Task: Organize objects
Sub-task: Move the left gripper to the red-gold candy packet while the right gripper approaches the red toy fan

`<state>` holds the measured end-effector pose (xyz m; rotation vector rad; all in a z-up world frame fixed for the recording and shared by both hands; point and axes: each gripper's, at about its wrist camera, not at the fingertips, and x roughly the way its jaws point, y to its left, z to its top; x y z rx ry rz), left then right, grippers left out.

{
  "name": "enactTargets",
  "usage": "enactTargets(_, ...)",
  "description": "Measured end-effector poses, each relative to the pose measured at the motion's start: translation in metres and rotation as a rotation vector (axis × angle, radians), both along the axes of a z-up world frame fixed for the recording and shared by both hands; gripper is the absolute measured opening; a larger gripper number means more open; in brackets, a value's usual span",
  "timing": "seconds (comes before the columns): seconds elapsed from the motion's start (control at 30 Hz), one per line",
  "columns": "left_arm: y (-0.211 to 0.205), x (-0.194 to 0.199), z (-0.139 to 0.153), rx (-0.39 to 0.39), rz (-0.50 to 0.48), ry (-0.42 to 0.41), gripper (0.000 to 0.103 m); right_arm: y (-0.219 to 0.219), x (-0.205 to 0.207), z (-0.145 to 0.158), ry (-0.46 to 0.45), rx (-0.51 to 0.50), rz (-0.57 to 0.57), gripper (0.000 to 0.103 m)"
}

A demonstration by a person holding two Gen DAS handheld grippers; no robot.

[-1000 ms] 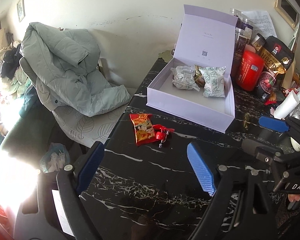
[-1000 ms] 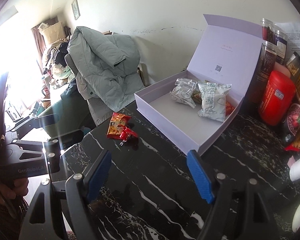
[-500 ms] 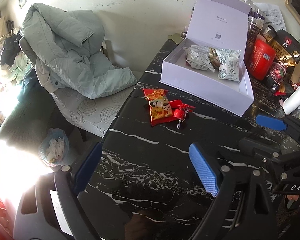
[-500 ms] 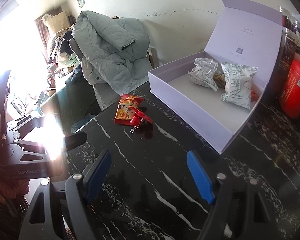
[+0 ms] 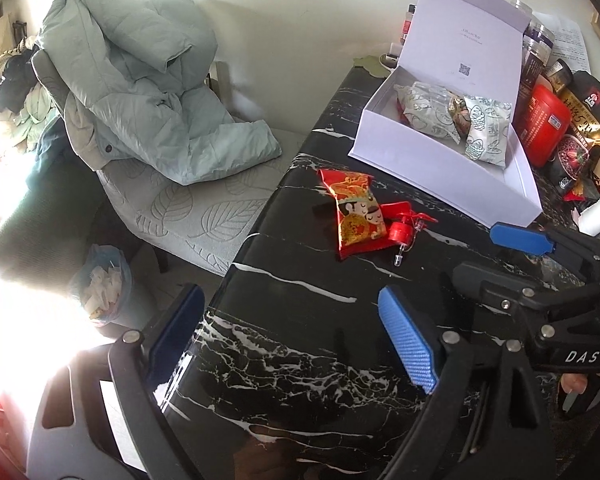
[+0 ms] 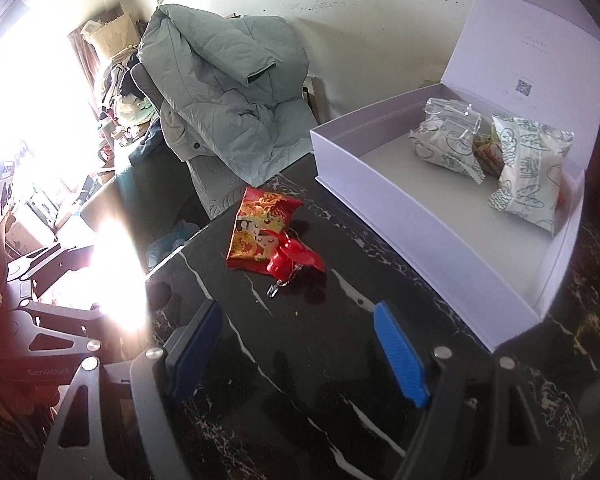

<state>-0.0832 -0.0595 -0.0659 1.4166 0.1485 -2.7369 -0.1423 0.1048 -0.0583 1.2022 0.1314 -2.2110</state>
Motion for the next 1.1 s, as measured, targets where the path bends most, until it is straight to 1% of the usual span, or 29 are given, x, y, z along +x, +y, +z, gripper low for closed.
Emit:
enactTargets(0.2, -0.010, -0.015, -0.011, 0.031, 0.000, -0.022, 0.089, -0.017, -0.024, -0.009, -0.007, 0.009, -0.006, 0.079)
enactTargets(0.3, -0.013, -0.026, -0.016, 0.027, -0.003, -0.034, 0.089, -0.023, -0.036, -0.016, -0.009, 0.023, -0.008, 0.078)
enactTargets(0.33, -0.013, -0.029, -0.017, 0.022, -0.005, -0.035, 0.089, -0.025, -0.039, -0.018, -0.012, 0.024, -0.007, 0.075)
enactTargets(0.4, -0.012, -0.035, -0.017, 0.018, -0.014, -0.032, 0.089, -0.026, -0.046, -0.021, -0.022, 0.020, -0.009, 0.063)
enactTargets(0.43, -0.012, -0.038, -0.017, 0.023, -0.020, -0.029, 0.089, -0.026, -0.048, -0.022, -0.027, 0.018, -0.010, 0.061)
enactTargets(0.5, -0.011, -0.044, -0.018, 0.039, -0.035, -0.029, 0.089, -0.025, -0.051, -0.024, -0.041, 0.015, -0.001, 0.053)
enactTargets(0.6, -0.008, -0.051, -0.018, 0.050, -0.058, -0.021, 0.089, -0.020, -0.053, -0.026, -0.059, -0.009, 0.010, 0.049)
enactTargets(0.87, 0.006, -0.067, -0.018, 0.057, -0.104, -0.011, 0.089, 0.000, -0.047, -0.024, -0.052, 0.022, -0.006, 0.049)
enactTargets(1.1, 0.018, -0.086, -0.027, 0.046, -0.114, -0.034, 0.089, 0.018, -0.037, -0.025, -0.033, 0.056, -0.033, 0.049)
